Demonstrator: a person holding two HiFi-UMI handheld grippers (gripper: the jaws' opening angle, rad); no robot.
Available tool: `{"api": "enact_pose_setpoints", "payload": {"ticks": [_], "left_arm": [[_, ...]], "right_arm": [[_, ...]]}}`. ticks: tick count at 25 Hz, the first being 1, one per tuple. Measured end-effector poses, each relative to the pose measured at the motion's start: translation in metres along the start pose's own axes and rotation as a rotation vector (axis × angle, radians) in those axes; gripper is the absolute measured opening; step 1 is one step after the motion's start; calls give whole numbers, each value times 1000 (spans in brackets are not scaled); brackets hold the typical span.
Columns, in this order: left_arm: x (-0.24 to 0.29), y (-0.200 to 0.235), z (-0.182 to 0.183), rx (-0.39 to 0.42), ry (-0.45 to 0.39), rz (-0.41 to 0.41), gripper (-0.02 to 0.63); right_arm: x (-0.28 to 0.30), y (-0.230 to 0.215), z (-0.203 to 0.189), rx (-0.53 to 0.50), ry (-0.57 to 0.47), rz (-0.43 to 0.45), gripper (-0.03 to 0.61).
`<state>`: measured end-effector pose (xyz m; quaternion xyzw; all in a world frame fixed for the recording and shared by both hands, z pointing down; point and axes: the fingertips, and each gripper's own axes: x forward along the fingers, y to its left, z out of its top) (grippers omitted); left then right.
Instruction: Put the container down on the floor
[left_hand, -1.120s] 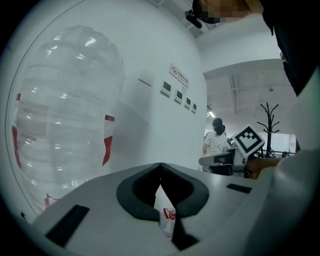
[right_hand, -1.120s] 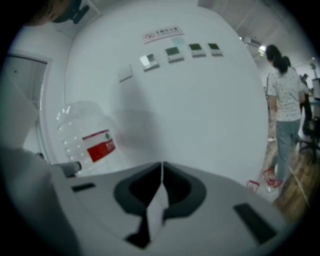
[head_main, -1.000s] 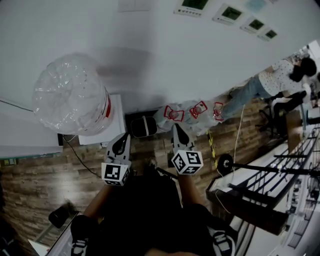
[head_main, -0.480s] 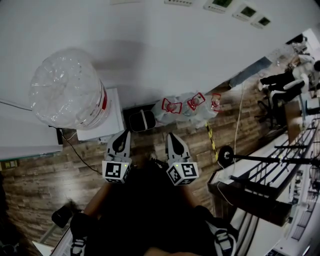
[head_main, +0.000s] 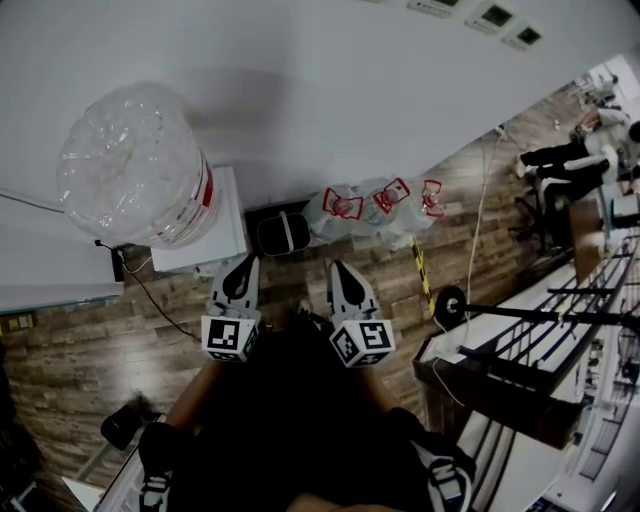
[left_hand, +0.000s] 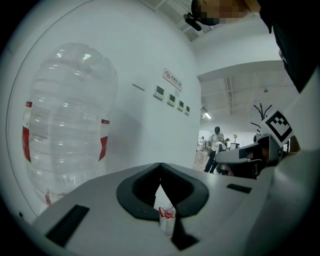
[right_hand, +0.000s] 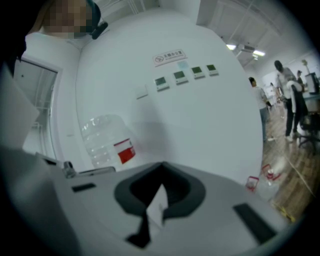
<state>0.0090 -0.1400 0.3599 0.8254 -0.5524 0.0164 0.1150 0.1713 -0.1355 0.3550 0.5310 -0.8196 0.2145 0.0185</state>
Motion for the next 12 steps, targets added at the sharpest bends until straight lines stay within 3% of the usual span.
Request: {"api": "enact_pose_setpoints", "payload": {"ticks": [12], "left_arm": [[-2,-9,-9,-1,7,-11,28]], "right_arm": [[-6,-6,-5,-7,-1,-3,32]]}}
